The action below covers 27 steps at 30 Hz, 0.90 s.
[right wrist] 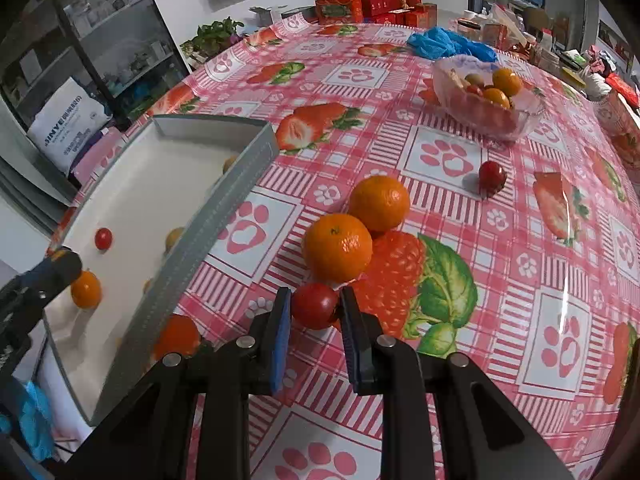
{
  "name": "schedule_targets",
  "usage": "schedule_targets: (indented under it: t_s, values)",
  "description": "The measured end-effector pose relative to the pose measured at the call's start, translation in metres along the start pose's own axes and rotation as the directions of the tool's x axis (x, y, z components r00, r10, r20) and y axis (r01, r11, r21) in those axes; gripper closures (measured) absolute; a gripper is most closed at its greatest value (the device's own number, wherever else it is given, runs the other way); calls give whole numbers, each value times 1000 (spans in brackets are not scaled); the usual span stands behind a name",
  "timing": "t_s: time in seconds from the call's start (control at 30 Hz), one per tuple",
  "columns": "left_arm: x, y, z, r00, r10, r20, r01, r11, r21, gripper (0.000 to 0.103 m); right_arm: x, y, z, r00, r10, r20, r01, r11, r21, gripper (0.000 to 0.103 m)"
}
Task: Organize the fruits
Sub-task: 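Lower both tomatoes into the white tray and open both grippers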
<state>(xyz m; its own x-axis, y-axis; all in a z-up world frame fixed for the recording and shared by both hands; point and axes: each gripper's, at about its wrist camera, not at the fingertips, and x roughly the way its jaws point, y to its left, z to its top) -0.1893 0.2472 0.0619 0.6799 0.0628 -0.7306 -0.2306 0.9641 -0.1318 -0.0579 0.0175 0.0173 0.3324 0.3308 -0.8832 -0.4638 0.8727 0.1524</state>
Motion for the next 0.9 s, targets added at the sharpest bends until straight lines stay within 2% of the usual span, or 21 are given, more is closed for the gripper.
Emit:
schedule_targets:
  t_s: [0.37,0.9]
  values:
    - [-1,18,0,1000,22,16,-21,1000,-22,79,-23,33,21,999,41,35,-39,998,-58,77]
    - [4,41,0,999,40,20,-40,998,-40,79,-19,83,37,996,78,36,-72,987,-144,77]
